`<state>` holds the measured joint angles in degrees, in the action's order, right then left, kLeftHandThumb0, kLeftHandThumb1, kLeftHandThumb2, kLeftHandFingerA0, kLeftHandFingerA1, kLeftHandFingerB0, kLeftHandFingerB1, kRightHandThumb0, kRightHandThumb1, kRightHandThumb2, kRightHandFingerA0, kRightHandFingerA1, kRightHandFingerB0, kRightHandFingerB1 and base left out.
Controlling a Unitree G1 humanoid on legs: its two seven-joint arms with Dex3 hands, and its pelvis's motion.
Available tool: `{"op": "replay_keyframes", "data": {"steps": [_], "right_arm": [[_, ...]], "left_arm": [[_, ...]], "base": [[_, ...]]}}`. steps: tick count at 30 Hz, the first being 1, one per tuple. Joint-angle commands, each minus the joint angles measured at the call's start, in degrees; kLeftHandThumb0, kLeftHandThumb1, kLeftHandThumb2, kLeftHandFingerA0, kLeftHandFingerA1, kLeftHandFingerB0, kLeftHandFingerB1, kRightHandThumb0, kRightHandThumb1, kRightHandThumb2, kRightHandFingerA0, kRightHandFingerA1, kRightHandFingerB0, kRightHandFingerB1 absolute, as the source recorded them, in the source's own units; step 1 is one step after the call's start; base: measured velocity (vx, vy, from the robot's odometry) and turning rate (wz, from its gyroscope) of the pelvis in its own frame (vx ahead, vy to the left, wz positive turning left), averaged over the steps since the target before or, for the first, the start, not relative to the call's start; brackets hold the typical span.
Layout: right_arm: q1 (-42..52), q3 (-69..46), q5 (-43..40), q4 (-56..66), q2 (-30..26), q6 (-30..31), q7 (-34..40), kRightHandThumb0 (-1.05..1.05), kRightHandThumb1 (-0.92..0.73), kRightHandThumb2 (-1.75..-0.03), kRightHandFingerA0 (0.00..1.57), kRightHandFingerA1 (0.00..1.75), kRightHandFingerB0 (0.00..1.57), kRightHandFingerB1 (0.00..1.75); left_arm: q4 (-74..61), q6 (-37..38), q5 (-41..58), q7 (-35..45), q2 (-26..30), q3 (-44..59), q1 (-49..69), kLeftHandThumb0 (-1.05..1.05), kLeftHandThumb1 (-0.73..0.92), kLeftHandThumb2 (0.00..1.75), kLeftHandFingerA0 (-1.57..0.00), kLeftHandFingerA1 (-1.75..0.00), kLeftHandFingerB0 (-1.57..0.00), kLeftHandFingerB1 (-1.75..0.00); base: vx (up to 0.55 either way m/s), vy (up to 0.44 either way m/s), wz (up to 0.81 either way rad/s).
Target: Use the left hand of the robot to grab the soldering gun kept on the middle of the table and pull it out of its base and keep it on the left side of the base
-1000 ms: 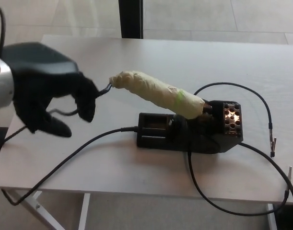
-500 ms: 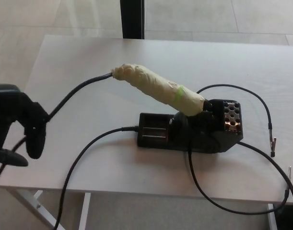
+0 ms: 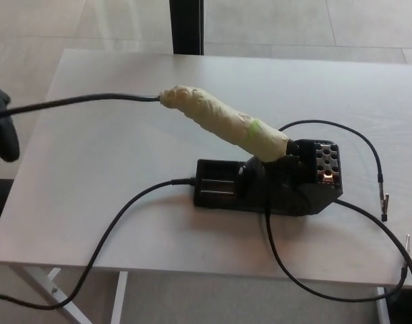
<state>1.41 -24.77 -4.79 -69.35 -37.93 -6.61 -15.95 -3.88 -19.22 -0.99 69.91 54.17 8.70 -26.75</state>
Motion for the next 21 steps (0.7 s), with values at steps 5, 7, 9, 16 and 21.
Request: {"op": "replay_keyframes", "data": {"steps": [5, 7, 9, 16, 21], "right_arm": [[-0.95, 0.04, -1.06, -0.53, -1.18, -0.94, -0.56, -1.05, -0.45, -0.88, 0.81, 1.45, 0.0, 1.6], [-0.77, -0.11, -1.31, -0.32, -0.73, -1.03, -0.69, -1.05, -0.44, -0.88, 0.81, 1.47, 0.0, 1.61], [-0.51, -0.1, -1.34, 0.0, -0.67, -0.86, -0.7, -1.05, -0.28, -1.13, 0.89, 1.33, 0.18, 1.1], [-0.68, 0.26, -0.91, -0.12, -0.96, -0.74, 0.02, -1.05, -0.4, -0.99, 0.85, 1.41, 0.0, 1.62], [-0.75, 0.24, -1.16, -0.11, -0.99, -0.45, -0.56, -1.05, -0.44, -0.93, 0.8, 1.41, 0.0, 1.59]], "left_arm": [[6.39, -22.65, 25.37, 3.41, -3.62, 13.21, -15.0, -1.02, 0.8, 0.65, 0.0, 0.0, 0.0, 0.0], [3.04, -25.34, 26.24, -2.04, -7.01, 16.81, -13.17, -1.05, 0.81, 0.65, 0.0, 0.0, 0.0, 0.0], [2.05, -26.47, 26.28, -3.82, -8.77, 17.82, -12.62, -1.04, 0.65, 0.94, 0.0, 0.0, 0.0, 0.0], [-0.78, -21.6, 21.35, -4.27, -10.68, 13.01, -9.07, -1.05, 0.87, 0.74, 0.0, 0.0, 0.0, 0.0], [-1.92, -23.19, 20.51, -5.75, -10.95, 8.08, -13.79, -1.02, 0.61, 1.07, 0.0, -0.12, -0.11, -0.05]], "base": [[0.0, 0.0, 0.0], [0.0, 0.0, 0.0], [0.0, 0.0, 0.0], [0.0, 0.0, 0.0], [0.0, 0.0, 0.0]]}}
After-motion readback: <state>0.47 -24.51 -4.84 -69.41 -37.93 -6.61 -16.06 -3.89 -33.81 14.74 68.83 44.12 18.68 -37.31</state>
